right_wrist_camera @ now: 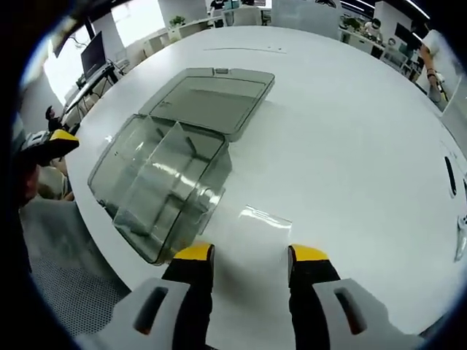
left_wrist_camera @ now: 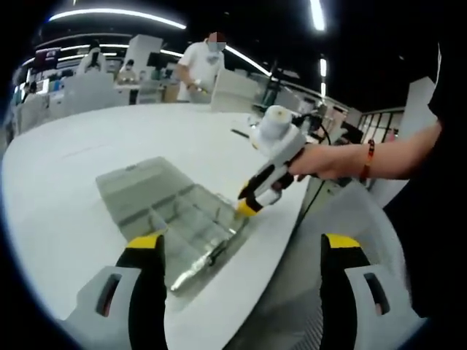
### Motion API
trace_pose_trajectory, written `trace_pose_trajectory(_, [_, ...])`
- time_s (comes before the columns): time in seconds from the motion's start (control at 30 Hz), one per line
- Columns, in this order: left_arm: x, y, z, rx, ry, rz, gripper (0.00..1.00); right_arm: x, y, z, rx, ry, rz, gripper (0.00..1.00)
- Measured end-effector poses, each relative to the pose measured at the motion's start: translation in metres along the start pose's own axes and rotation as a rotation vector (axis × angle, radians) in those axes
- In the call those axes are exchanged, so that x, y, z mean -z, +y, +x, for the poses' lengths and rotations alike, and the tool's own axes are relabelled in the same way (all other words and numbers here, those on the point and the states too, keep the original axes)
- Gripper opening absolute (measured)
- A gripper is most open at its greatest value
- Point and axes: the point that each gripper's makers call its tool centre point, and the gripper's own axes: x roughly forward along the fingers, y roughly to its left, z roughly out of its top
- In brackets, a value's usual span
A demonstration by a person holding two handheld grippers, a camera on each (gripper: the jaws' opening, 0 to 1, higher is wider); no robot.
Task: Insert the divider into the dual guide fixture by aligning both edges with the guide slots and pushing it downward to the bottom, including one-sided entry, uneven engagement, binding, and posture correction.
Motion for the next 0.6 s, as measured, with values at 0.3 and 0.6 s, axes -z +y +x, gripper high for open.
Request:
trace_pose_trajectory(0.3, [-0.0003, 0.0040, -0.0003, -0.007, -0.002, -0.006, 0.87, -0.0005, -0.0014, 0.0035, 0.043, 0.021, -0.018, 0.36])
trace_pose_trajectory(0.6, [0.0023, 0.0035, -0.0006, -0.008, 0.003, -0.009, 0.87, -0.0016, -0.0012, 0.0039, 0.074, 0.015, 0.020, 0.35])
